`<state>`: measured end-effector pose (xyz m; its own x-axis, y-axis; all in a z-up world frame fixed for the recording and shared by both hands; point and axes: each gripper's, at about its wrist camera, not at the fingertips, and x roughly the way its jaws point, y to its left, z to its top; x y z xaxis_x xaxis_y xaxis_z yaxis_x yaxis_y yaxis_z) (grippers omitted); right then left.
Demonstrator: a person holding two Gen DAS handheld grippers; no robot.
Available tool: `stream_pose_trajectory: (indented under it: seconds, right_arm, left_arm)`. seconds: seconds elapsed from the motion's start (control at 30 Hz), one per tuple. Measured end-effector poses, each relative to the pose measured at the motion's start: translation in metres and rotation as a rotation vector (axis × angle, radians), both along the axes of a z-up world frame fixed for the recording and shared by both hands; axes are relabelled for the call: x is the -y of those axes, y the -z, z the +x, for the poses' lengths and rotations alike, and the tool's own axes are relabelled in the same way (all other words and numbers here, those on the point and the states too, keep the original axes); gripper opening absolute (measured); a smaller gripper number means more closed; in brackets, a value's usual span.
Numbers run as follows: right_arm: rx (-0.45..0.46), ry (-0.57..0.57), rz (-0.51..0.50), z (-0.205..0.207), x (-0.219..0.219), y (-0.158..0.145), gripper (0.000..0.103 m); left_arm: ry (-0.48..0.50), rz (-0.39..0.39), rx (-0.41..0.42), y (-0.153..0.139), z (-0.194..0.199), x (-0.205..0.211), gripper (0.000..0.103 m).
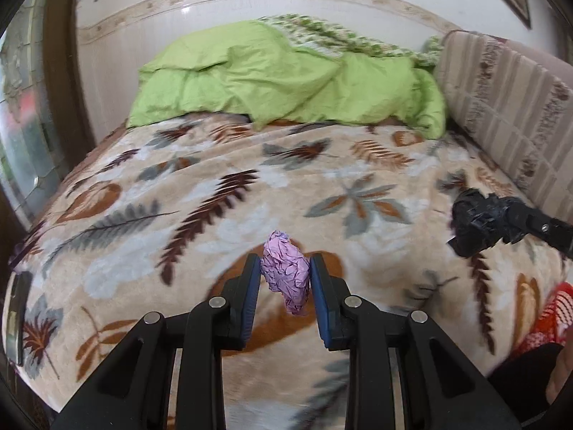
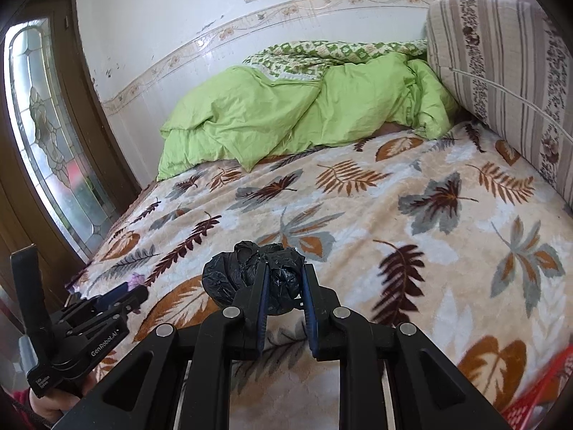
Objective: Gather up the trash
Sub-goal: 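Carry both items to the red wastebasket and open both tools over it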
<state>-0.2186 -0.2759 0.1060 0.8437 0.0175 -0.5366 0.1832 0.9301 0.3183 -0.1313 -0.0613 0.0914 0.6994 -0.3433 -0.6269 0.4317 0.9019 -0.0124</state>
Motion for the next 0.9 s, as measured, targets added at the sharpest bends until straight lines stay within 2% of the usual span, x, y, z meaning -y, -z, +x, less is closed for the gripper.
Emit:
stream_pose_trajectory:
  seconds: [0.07, 0.17, 0.33, 0.43, 0.57, 0.7, 0.73, 0.77, 0.8, 0.83, 0.9]
  right_arm:
    - [0.0, 0.032, 0.022, -0.025, 0.015, -0.005, 0.018]
    - [0.002, 0.109, 0.005, -0.067, 0.038, -0.015, 0.018]
    - [-0.014, 0.331, -0.038, -0.159, 0.093, -0.026, 0.018]
    - [-0.04, 0.472, -0.035, -0.215, 0.125, -0.027, 0.019]
    - [-0.074, 0.603, -0.028, -0.27, 0.153, -0.022, 0.019]
    - [-0.128, 0.66, -0.021, -0.291, 0.163, -0.007, 0.021]
    - [-0.15, 0.668, -0.016, -0.291, 0.165, -0.002, 0.022]
    - [-0.166, 0.67, 0.003, -0.292, 0.169, 0.002, 0.029]
    - [-0.164, 0.671, 0.011, -0.294, 0.168, 0.004, 0.035]
    - [-0.162, 0.676, 0.005, -0.296, 0.167, 0.004, 0.037]
    - [-0.17, 0.693, -0.055, -0.298, 0.161, 0.0, 0.051]
  left_arm:
    - [0.085, -0.015, 0.012, -0.008, -0.015, 0.018, 0.027]
    - [0.242, -0.051, -0.002, -0.02, -0.041, 0.051, 0.027]
    - [0.522, -0.122, -0.101, -0.034, -0.082, 0.116, 0.027]
    - [0.665, -0.131, -0.141, -0.037, -0.111, 0.159, 0.027]
    - [0.845, -0.132, -0.23, -0.035, -0.152, 0.218, 0.027]
    - [0.963, -0.105, -0.28, -0.025, -0.186, 0.263, 0.028]
    - [0.972, -0.093, -0.285, -0.022, -0.191, 0.269, 0.033]
    - [0.968, -0.074, -0.29, -0.017, -0.195, 0.276, 0.046]
    - [0.961, -0.069, -0.297, -0.016, -0.198, 0.278, 0.05]
    - [0.956, -0.068, -0.307, -0.015, -0.198, 0.279, 0.052]
    - [0.949, -0.07, -0.303, -0.015, -0.197, 0.275, 0.053]
